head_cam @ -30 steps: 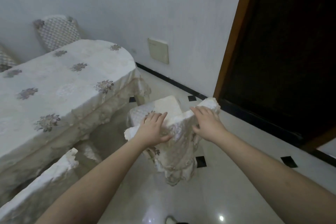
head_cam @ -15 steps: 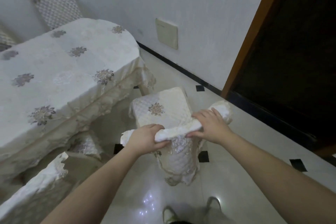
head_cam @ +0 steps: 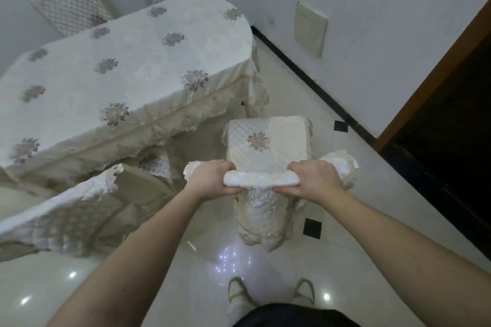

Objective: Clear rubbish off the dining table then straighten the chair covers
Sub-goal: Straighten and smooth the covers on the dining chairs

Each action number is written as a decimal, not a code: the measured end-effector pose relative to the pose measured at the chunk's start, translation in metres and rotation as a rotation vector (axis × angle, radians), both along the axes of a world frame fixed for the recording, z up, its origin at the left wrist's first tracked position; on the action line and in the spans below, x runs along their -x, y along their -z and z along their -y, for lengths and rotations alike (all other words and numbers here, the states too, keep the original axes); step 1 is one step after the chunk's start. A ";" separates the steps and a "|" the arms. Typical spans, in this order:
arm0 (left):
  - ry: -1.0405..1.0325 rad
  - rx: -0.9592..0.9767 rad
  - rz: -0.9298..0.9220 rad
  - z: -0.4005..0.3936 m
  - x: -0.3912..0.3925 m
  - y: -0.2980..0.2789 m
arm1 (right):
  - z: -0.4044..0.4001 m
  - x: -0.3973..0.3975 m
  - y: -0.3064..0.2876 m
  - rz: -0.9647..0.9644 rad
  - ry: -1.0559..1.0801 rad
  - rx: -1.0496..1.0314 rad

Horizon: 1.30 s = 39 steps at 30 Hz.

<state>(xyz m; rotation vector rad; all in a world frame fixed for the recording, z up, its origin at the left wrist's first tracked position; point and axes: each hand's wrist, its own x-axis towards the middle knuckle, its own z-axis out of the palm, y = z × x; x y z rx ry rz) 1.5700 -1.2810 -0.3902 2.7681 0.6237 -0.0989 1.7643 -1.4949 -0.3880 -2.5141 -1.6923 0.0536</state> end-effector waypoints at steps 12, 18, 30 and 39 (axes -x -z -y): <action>-0.149 -0.020 0.069 0.035 0.020 -0.003 | 0.016 0.012 0.000 0.003 -0.028 -0.022; -0.177 -0.014 0.070 0.056 0.042 0.006 | 0.029 0.022 0.004 -0.027 -0.055 -0.017; -0.258 -0.071 0.017 0.074 0.101 -0.004 | 0.017 0.068 -0.009 -0.110 -0.135 0.135; -0.327 -0.123 0.035 0.072 0.124 -0.001 | -0.008 0.078 -0.008 -0.087 -0.239 0.185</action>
